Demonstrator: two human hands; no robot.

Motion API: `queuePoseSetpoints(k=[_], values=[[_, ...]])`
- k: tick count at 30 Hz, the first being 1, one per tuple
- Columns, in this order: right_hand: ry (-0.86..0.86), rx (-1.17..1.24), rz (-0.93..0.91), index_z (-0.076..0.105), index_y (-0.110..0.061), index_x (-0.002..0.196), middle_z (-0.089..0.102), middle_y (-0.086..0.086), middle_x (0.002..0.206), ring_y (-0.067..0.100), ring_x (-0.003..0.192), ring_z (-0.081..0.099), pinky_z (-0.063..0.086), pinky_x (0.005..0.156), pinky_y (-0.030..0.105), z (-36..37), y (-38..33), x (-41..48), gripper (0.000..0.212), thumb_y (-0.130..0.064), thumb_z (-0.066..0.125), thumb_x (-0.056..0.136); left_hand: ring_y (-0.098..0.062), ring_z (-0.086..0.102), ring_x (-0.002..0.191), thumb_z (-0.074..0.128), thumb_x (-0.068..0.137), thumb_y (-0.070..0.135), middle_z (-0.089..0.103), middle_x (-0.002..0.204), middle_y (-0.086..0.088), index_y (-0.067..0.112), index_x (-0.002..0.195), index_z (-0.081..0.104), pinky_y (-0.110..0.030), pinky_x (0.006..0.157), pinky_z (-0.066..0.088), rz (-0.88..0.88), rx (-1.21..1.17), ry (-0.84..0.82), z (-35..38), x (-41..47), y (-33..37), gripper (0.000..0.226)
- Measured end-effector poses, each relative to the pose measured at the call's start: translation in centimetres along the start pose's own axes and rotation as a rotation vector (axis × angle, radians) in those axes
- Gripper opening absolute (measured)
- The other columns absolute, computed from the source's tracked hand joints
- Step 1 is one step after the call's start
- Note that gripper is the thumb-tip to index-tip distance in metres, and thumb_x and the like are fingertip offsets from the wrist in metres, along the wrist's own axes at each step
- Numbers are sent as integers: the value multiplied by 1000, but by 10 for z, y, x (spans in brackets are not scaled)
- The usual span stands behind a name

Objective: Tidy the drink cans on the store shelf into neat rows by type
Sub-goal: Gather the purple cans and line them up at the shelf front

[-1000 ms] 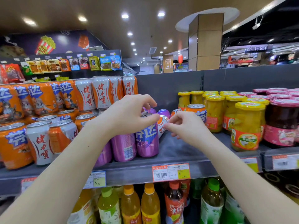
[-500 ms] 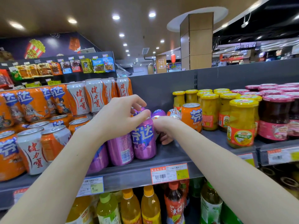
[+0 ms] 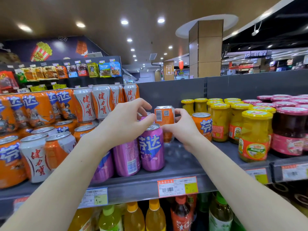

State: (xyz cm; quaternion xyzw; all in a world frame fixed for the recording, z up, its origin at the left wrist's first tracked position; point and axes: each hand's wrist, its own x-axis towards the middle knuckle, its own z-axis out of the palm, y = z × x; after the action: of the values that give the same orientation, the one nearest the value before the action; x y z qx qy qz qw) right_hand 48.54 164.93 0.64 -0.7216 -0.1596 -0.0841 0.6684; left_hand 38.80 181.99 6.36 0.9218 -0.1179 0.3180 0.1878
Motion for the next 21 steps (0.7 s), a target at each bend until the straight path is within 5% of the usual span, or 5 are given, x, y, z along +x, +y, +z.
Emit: queuePoseSetpoints(k=[7,13,21], values=[[-25,51,-201,49,-34,130,63,-8,120,12,108,65,63,81,38,1,0,-8,83,-12,94,64,-3,66,92,61,91,53,67,106,15,35,130,55,-38,85,58,-3,-4,3,1,10,1,43],[-93,35,-299,50,-30,135,62,-11,119,7,108,61,58,73,18,2,-2,-14,73,-2,83,76,0,65,92,67,88,53,64,106,16,32,137,51,-25,80,55,12,-3,-44,3,17,3,56],[-112,43,-310,48,-31,139,61,-8,124,10,109,62,60,72,21,0,-1,-12,71,-8,82,80,0,65,93,74,81,57,67,110,13,31,136,53,-16,76,51,20,-23,-62,10,32,1,65]])
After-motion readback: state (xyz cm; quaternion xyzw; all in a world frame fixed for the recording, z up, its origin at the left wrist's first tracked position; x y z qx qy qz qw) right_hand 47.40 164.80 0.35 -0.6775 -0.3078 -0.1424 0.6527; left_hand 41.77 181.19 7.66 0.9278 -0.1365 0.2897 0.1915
